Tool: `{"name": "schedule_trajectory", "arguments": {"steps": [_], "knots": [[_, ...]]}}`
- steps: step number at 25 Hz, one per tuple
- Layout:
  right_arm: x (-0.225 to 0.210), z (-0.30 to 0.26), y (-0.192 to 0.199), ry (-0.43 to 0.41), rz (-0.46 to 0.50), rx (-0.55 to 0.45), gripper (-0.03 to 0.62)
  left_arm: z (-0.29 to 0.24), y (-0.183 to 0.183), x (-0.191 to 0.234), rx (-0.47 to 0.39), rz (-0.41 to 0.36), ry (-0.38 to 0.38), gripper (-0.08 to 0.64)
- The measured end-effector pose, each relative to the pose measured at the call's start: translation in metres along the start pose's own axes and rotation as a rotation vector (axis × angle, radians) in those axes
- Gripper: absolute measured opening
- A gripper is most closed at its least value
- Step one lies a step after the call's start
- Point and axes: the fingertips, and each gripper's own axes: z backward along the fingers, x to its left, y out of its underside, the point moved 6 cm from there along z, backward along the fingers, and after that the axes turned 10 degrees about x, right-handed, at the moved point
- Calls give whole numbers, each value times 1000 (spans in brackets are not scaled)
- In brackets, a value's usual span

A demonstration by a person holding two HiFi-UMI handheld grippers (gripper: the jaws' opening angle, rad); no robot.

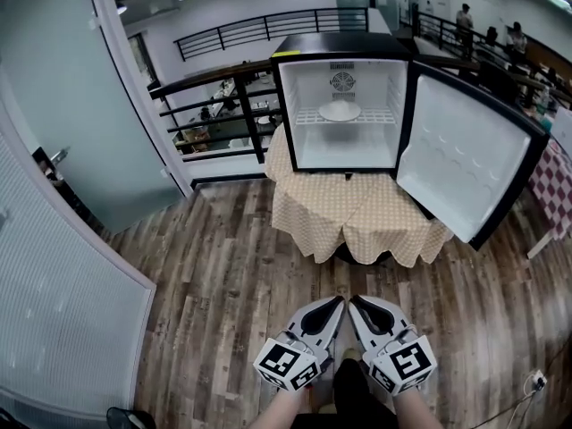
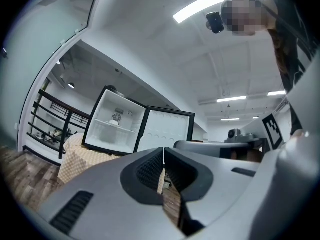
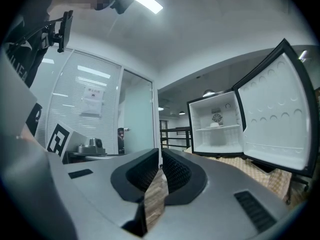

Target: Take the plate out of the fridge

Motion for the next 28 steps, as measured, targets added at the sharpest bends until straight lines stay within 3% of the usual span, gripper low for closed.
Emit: {"name": "schedule_trajectory", "arguments": {"steps": [9, 28], "knots": [[-67, -52, -29, -9, -8, -16, 44, -70, -31, 49, -11, -8, 10, 15], [-163, -122, -56, -86, -72, -56, 46, -163, -56, 114, -39, 16, -75, 15]]}}
